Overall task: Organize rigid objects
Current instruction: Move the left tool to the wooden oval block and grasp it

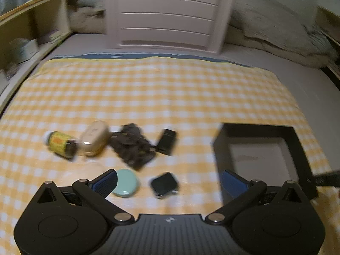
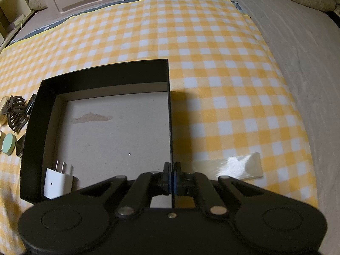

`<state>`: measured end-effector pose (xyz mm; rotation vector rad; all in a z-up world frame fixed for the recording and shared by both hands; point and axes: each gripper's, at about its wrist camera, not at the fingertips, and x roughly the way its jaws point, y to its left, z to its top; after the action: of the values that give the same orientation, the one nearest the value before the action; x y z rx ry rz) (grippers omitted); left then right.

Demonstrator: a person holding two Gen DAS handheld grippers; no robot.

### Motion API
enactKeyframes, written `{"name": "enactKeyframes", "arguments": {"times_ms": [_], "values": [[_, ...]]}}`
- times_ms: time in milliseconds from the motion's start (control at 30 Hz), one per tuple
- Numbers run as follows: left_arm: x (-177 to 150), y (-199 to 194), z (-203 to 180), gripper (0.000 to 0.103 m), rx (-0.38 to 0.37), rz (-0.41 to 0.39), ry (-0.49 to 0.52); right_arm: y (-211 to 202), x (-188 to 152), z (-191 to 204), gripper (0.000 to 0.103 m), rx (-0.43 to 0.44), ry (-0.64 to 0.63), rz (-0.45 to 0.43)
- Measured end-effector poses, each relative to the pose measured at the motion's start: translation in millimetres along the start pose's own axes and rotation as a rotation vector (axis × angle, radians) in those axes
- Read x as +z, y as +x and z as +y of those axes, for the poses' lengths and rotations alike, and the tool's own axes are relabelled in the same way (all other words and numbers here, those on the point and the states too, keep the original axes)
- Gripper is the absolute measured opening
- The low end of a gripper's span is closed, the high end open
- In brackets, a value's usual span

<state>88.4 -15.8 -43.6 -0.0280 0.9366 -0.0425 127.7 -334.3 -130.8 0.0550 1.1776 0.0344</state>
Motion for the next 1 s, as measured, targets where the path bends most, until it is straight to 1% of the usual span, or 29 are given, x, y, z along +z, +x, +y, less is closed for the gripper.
{"name": "enactKeyframes", "arguments": {"times_ms": [167,267,467,567,667,833,1000], "values": [[5,2,36,0.103,0.065,-0.017,-0.087,0,0,1,0.003,0.002,0.001,0.0],[8,5,59,0.103,0.107,-0.009,-0.143,-1,-1,2,0.003,0.002,0.0,0.0],[8,23,96,0.103,0.217,0.054,-0.282,-1,-1,2,0.003,0.001,-0.001,0.0],[6,35,110,0.103,0.239,0.103,-0.354,0,0,0,0.003,0.003,-0.001,0.0],[6,46,118,0.103,0.263,0.135,-0.419,-1,-1,2,0.003,0.002,-0.001,0.001],[5,63,121,0.103,0.3,0.18,-0.505,-1,0,2,0.003,0.002,-0.001,0.002],[3,79,113,0.103,0.348,0.215,-0.55,0,0,0,0.003,0.004,-0.002,0.002]]}}
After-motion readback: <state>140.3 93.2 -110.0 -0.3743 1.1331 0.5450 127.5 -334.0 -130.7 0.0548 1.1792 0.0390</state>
